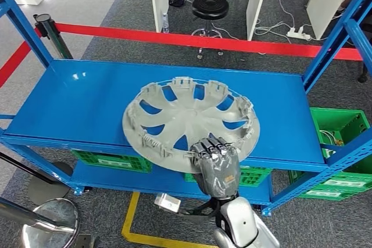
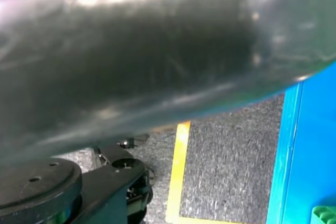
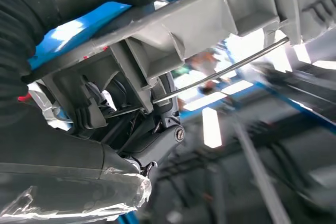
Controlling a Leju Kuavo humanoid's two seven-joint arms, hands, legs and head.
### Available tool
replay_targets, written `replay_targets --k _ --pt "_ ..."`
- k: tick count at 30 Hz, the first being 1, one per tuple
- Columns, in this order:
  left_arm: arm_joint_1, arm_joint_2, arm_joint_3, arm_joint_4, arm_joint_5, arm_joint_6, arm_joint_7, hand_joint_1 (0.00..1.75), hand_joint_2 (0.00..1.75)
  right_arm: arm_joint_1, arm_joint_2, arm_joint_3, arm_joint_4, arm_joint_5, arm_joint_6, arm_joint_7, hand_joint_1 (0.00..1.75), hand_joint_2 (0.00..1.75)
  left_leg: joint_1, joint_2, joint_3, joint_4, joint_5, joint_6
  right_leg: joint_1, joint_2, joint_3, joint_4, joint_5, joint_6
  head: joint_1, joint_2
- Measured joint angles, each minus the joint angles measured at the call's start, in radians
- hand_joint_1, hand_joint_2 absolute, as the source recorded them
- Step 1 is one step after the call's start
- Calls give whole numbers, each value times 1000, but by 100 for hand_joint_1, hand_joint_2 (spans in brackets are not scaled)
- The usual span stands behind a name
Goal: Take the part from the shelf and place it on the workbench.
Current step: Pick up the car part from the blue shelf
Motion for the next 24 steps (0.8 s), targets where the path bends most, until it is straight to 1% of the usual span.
replay_targets --k 2,4,6,10,15,19,23,24 --pt "0 -1 0 0 -2 16 -7 0 175 35 30 -32 -56 0 0 -108 175 175 0 0 0 0 0 0 0 0 0 0 0 0 0 0" --pt "1 -1 0 0 -3 29 -12 0 175 62 63 -61 -106 0 0 -184 175 175 0 0 -1 0 0 0 0 0 -1 0 0 0 0 0" --pt "1 -2 0 0 -3 36 -14 0 175 80 87 -83 -147 1 0 -217 175 175 0 0 -1 0 0 0 0 0 -1 0 0 0 0 0" --pt "1 -3 0 0 -3 38 -15 0 175 100 109 -117 -198 1 0 -227 175 175 0 0 -1 0 0 0 0 0 0 0 0 0 0 0" --pt "0 -3 0 0 -5 38 -15 0 175 115 121 -143 -226 0 0 -229 175 175 -1 0 0 0 0 0 -1 0 0 0 0 0 0 0" --pt "0 -3 0 0 -10 47 -17 0 175 124 135 -162 -252 0 0 -269 175 175 -1 0 -1 0 0 0 -1 0 0 0 0 0 0 0" --pt "0 -3 0 0 -19 58 -22 0 175 132 144 -172 -293 1 0 -305 162 175 -1 0 -1 0 0 0 -1 0 -1 0 0 0 0 0" --pt "0 -3 0 0 -24 61 -22 0 175 133 146 -173 -304 2 0 -309 162 175 -1 0 -1 0 0 0 -1 0 -1 0 0 0 0 0"
